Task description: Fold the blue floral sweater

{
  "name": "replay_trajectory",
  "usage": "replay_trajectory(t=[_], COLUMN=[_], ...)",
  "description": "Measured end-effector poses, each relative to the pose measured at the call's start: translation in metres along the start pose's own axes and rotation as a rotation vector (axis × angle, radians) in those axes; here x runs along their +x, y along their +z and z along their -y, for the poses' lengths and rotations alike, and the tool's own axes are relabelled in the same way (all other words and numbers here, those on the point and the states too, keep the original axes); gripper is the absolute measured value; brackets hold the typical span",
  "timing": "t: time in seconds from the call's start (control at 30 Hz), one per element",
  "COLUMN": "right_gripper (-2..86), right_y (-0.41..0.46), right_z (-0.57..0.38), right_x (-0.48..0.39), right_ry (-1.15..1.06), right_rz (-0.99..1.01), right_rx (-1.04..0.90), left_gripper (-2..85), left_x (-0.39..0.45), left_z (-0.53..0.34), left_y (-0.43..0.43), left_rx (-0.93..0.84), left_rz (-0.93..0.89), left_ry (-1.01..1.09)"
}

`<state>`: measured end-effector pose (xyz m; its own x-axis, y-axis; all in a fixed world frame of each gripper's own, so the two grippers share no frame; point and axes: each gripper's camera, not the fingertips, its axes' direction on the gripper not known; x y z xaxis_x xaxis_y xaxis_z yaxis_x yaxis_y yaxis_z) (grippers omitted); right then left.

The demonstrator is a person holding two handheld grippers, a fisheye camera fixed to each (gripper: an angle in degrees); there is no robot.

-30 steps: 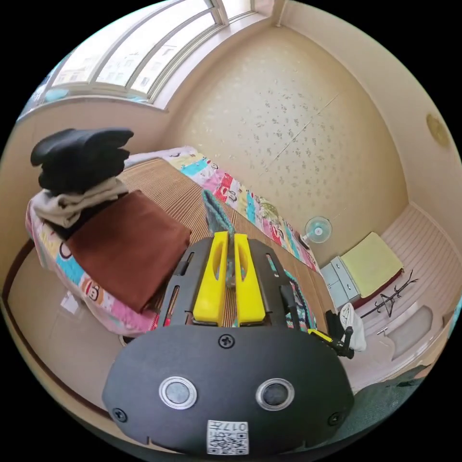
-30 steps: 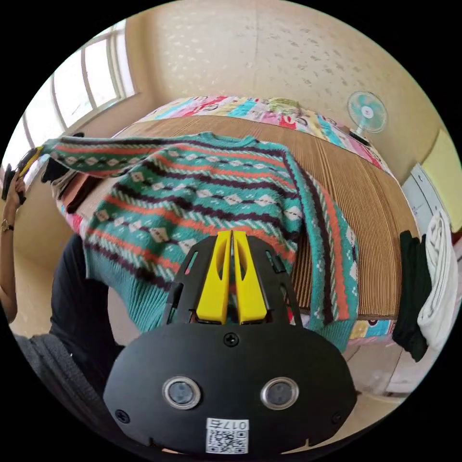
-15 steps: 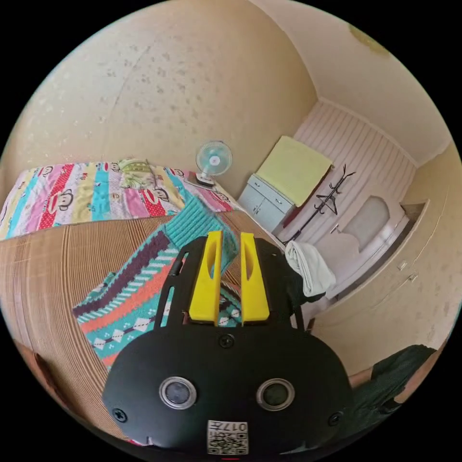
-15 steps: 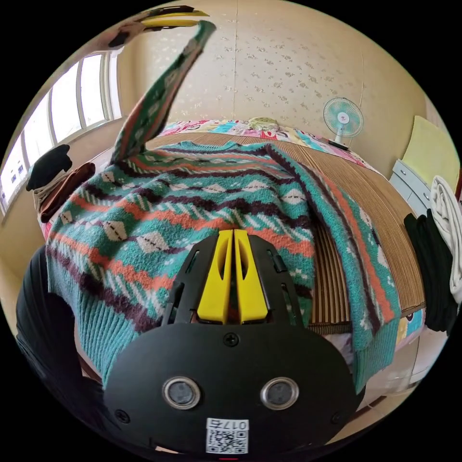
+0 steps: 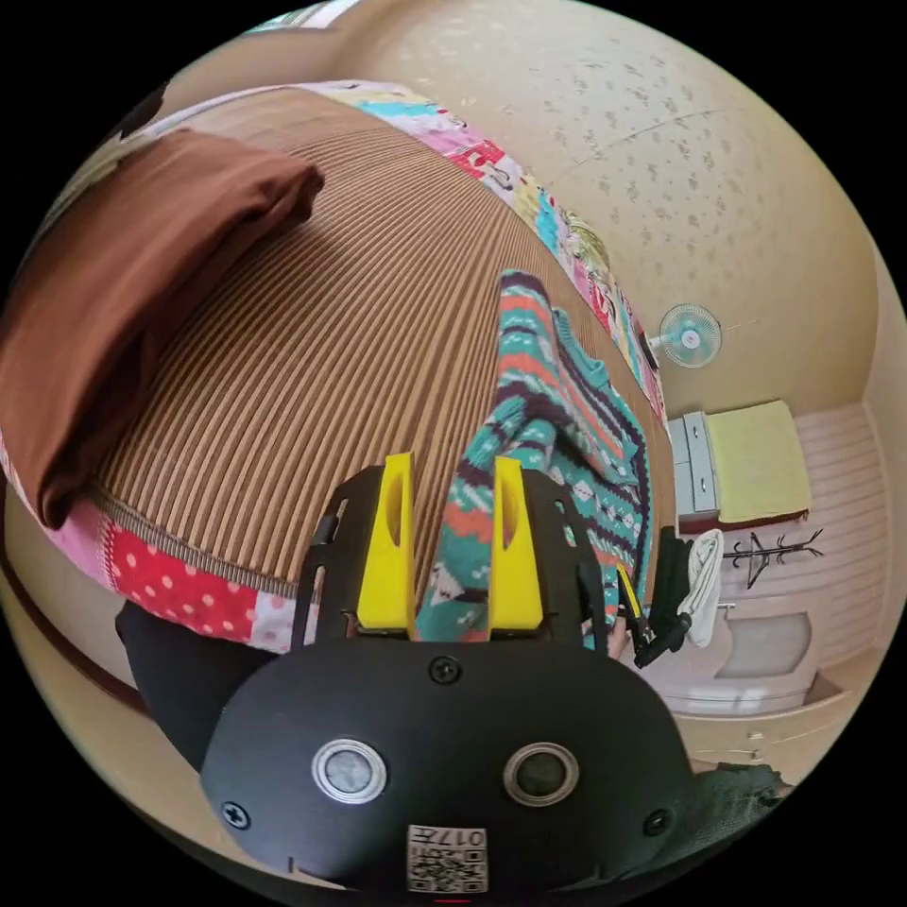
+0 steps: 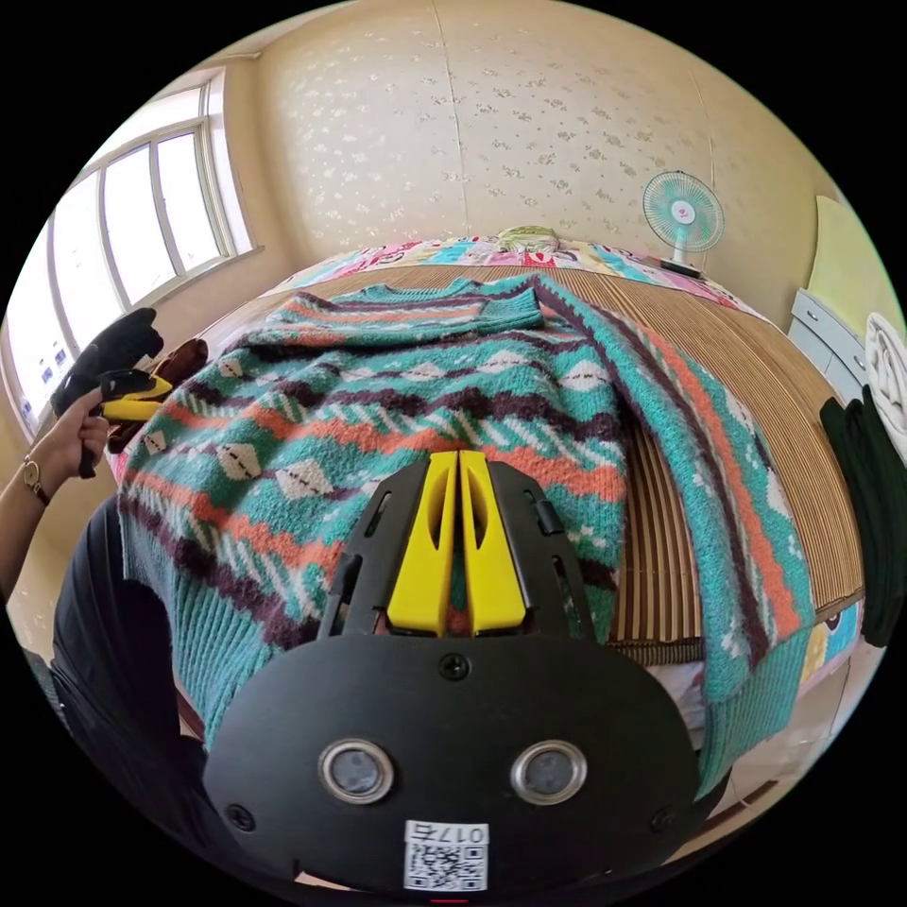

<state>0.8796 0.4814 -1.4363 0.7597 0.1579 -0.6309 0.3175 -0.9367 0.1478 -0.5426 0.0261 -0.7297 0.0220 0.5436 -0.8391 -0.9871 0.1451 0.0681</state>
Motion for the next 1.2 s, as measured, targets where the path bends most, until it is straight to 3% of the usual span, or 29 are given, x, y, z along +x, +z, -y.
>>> replay_trajectory(t=[0.13,0.27,0.37,0.47,0.57,0.63,0.7,0.8,0.9,0.97,1.03,1.1,1.17,1.2], right_gripper=[0.4,0.4,0.5,0.7,1.4,2.3,4.7,9.7,12.6,8.5,4.4,3.6,3.0,3.0], right_y=[-0.007,-0.011,-0.012,-0.024,-0.052,-0.082,-0.125,-0.179,-0.177,-0.139,-0.132,-0.171,-0.264,-0.284], right_z=[0.012,0.030,0.064,0.082,0.071,0.062,0.048,0.031,0.029,0.026,0.031,0.056,0.107,0.118], right_x=[-0.009,-0.025,-0.047,-0.063,-0.059,-0.052,-0.045,-0.028,0.001,0.027,0.035,0.033,0.035,0.036], right_ry=[-0.003,-0.019,-0.055,-0.041,0.046,0.109,0.141,0.129,0.021,-0.023,-0.035,0.024,0.150,0.161], right_rz=[-0.013,-0.062,-0.170,-0.228,-0.087,-0.043,-0.092,-0.337,-0.386,-0.425,-0.469,-0.383,0.073,0.208], right_rx=[-0.006,-0.043,-0.227,-0.353,-0.294,-0.259,-0.159,-0.081,-0.218,-0.474,-0.568,-0.463,-0.123,-0.034], left_gripper=[6.6,5.1,4.1,3.9,4.3,3.9,3.1,4.6,5.2,5.3,5.9,6.3,6.6,8.2], left_x=[0.010,0.029,0.043,0.011,-0.016,-0.012,-0.002,0.015,0.027,0.031,0.028,0.033,0.045,0.057], left_z=[-0.025,-0.013,-0.009,-0.008,-0.022,-0.054,-0.082,-0.114,-0.126,-0.128,-0.132,-0.142,-0.153,-0.157], left_y=[0.021,0.028,-0.035,-0.074,-0.066,-0.085,-0.106,-0.134,-0.147,-0.148,-0.157,-0.172,-0.183,-0.182], left_rx=[-0.041,-0.141,0.020,0.088,0.072,0.169,0.245,0.296,0.273,0.255,0.239,0.265,0.262,0.231], left_rz=[-0.097,-0.072,0.085,0.075,0.106,0.058,0.114,0.195,0.225,0.257,0.239,0.149,0.015,-0.091], left_ry=[0.088,0.126,0.162,0.036,-0.051,-0.014,0.022,0.108,0.185,0.205,0.165,0.189,0.254,0.308])
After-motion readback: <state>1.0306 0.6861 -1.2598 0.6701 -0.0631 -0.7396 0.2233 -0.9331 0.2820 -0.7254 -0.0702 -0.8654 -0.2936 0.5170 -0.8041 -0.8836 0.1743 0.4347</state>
